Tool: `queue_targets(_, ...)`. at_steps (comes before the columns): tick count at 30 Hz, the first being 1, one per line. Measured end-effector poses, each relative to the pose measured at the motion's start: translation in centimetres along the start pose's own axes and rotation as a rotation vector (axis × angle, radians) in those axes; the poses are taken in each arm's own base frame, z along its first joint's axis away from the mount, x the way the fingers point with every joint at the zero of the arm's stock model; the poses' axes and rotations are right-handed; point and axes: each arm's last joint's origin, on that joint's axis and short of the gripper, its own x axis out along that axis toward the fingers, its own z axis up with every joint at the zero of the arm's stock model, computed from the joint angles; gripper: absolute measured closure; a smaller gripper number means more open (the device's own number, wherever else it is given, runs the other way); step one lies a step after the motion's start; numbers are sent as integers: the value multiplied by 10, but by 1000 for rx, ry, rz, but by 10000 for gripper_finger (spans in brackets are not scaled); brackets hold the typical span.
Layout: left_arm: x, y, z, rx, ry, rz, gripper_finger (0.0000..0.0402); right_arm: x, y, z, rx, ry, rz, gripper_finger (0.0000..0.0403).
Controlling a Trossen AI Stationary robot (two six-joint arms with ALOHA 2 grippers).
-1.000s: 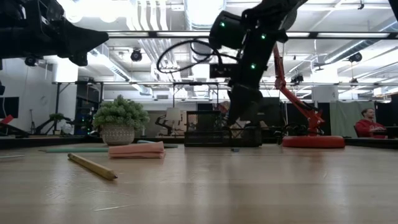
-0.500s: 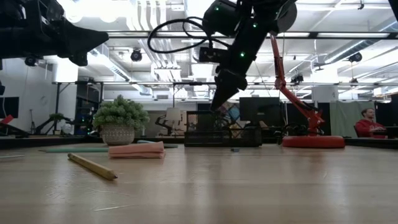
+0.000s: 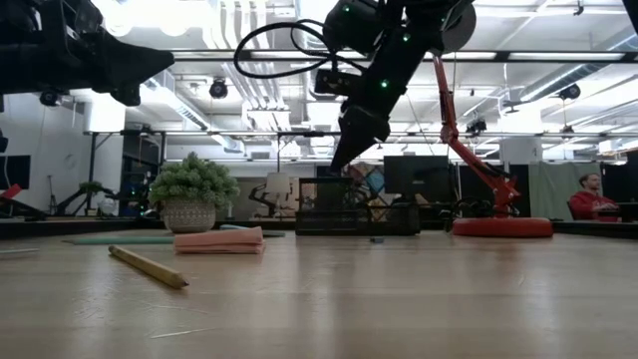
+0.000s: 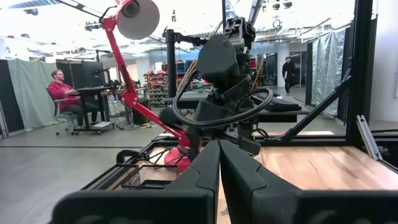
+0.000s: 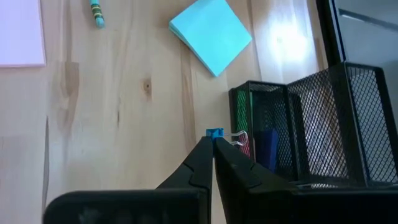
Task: Pick and place office supplies into organizer
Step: Put the top light blue binder clip into the desk organizer
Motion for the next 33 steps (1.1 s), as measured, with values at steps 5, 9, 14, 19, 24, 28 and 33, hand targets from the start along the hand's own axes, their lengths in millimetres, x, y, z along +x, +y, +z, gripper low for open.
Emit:
queue_targets(5,0,0,0,0,0,0,402,0,-1,2,-2,-28,13,394)
queue_targets(9,0,0,0,0,0,0,402,0,-1,3,-12,-39,11,394)
queue_targets(14,0,0,0,0,0,0,402,0,-2,4,-20,-53,6,394)
queue_targets(19,0,0,0,0,0,0,402,1,-6,6,-40,-73,-2,394)
queue_targets(24,0,0,0,0,0,0,402,3,-13,5,-24,-89,21,394)
queue_targets(28,0,0,0,0,0,0,402,5,-20,4,-8,-98,19,394)
queue_targets(33,0,0,0,0,0,0,402,8,-29,11,24,-206,67,394)
